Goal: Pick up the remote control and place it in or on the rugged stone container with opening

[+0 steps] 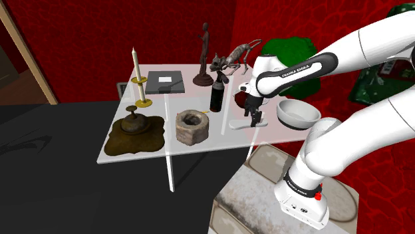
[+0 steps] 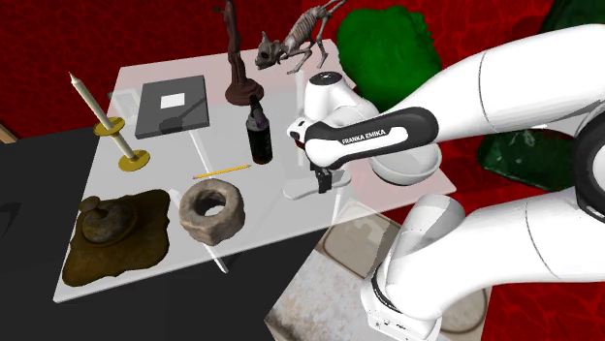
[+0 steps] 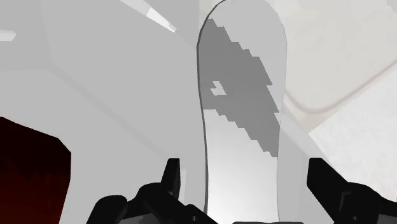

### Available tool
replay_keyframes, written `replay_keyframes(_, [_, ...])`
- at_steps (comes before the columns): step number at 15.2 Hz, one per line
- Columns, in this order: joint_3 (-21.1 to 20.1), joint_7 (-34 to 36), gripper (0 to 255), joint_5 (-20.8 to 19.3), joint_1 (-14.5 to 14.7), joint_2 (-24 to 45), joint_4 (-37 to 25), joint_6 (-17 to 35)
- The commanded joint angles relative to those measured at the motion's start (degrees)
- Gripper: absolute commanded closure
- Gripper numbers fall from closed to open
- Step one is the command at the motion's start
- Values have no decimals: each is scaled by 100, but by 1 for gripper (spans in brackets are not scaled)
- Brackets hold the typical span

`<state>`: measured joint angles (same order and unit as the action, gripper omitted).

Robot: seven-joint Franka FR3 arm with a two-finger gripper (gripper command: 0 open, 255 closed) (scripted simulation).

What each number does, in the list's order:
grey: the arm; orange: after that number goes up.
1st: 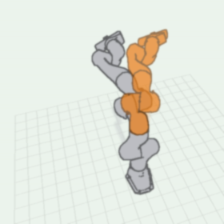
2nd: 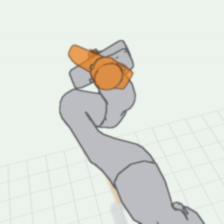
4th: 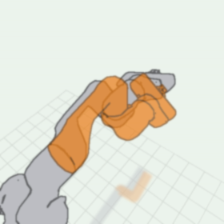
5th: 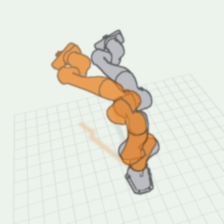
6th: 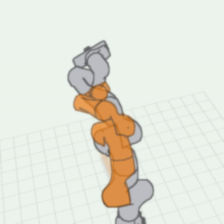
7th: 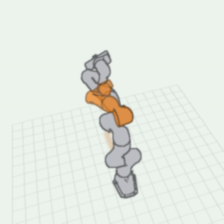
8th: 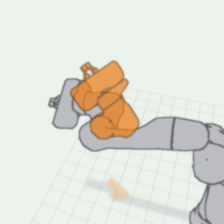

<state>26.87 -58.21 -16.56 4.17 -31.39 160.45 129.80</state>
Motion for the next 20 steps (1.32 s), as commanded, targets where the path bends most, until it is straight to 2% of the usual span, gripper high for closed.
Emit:
replay_keyframes(1, [55, 0, 0, -10, 27, 178, 94, 274])
replay_keyframes(9, [55, -1, 0, -10, 26, 177, 94, 272])
replay_keyframes(10, [55, -1, 255, -10, 26, 177, 94, 272])
replay_keyframes(20, [28, 6, 255, -4, 19, 104, 59, 165])
